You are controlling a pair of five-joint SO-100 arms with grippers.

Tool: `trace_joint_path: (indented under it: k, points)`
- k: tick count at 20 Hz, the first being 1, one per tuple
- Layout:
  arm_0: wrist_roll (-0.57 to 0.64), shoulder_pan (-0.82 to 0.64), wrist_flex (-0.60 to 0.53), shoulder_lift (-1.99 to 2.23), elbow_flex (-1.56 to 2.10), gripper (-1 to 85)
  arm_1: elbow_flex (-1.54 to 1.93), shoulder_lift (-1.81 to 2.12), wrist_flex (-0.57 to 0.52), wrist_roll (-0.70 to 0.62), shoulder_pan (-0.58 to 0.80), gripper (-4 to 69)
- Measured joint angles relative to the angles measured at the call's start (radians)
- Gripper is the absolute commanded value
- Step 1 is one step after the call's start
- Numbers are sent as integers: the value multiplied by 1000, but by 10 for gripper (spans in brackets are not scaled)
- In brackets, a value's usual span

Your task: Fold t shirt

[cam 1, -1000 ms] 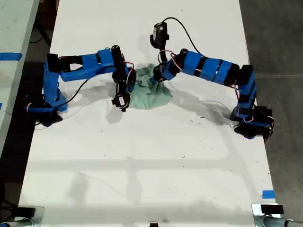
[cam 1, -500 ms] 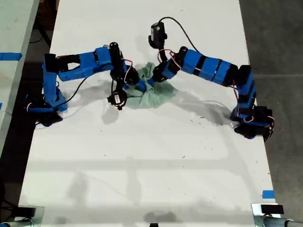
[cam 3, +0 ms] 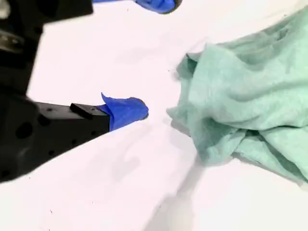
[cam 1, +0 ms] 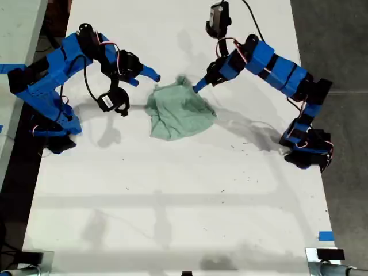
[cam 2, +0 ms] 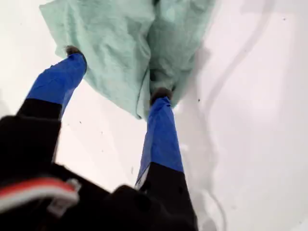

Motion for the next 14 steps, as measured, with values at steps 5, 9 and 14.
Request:
trace_joint_path:
  k: [5, 9, 14]
  points:
    - [-156, 196, 0, 181, 137, 261, 287, 350, 86, 32, -52, 283]
    - [-505, 561, -57, 471, 334, 93, 750, 959, 98, 275, -298, 171]
    - [-577, 586, -442, 834, 1012, 30, 1549, 1684, -25, 551, -537, 78]
